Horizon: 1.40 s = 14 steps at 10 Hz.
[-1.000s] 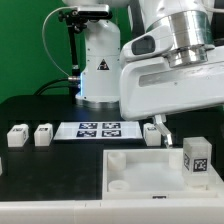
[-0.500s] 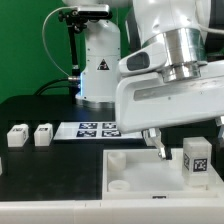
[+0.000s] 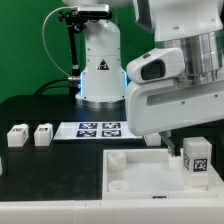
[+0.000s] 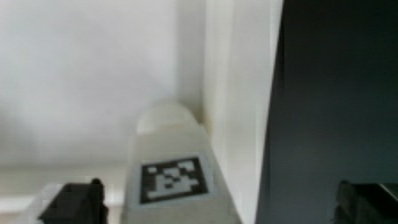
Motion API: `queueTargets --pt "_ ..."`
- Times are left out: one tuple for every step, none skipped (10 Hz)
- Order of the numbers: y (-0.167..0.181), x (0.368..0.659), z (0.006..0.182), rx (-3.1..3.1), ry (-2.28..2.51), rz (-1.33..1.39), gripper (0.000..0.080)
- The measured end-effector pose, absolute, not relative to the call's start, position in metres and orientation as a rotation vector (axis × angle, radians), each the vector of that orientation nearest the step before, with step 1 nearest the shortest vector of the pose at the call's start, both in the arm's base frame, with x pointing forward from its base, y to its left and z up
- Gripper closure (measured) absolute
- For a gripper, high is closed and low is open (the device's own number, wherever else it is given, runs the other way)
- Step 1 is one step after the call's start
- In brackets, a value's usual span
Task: Assemble one leg
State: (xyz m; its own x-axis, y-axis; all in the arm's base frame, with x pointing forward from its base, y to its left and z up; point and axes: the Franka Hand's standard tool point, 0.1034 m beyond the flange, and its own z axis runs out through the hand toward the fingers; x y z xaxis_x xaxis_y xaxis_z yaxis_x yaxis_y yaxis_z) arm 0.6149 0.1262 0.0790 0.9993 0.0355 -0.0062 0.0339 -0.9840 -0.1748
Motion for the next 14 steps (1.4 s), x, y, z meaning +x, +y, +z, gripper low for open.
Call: queueTargets --pt "0.125 0.614 0.079 -2.951 -0.055 0.201 0.0150" --pt "0.123 0.612 0.078 -2.931 -0.072 0.350 0.0150" --pt "0.116 0.614 0.078 -2.908 -0.082 0.478 0.0150" --pt "0.112 0.630 0.077 -2.922 -0.069 0.397 0.0150" --pt "0.113 0.632 0.079 -2.926 -0.072 0.376 0.0150" --pt "0.115 0.634 0.079 -2.929 -0.078 0.360 0.0150" --pt "0.117 0.636 0.078 -2.932 -0.078 0.343 0.0150" --pt "0.117 0.636 0.078 -2.932 -0.056 0.346 0.0150" --pt "0.117 0.636 0.078 -2.934 -0.023 0.349 0.0274" --pt "0.117 0.636 0.078 -2.934 -0.024 0.349 0.0414" --pt "0.114 0.636 0.077 -2.945 0.052 0.356 0.0495" --pt "0.114 0.636 0.077 -2.947 0.241 0.374 0.0495" --pt "0.113 0.636 0.077 -2.946 0.330 0.382 0.0498" --pt "0.113 0.636 0.076 -2.931 0.529 0.400 0.0501"
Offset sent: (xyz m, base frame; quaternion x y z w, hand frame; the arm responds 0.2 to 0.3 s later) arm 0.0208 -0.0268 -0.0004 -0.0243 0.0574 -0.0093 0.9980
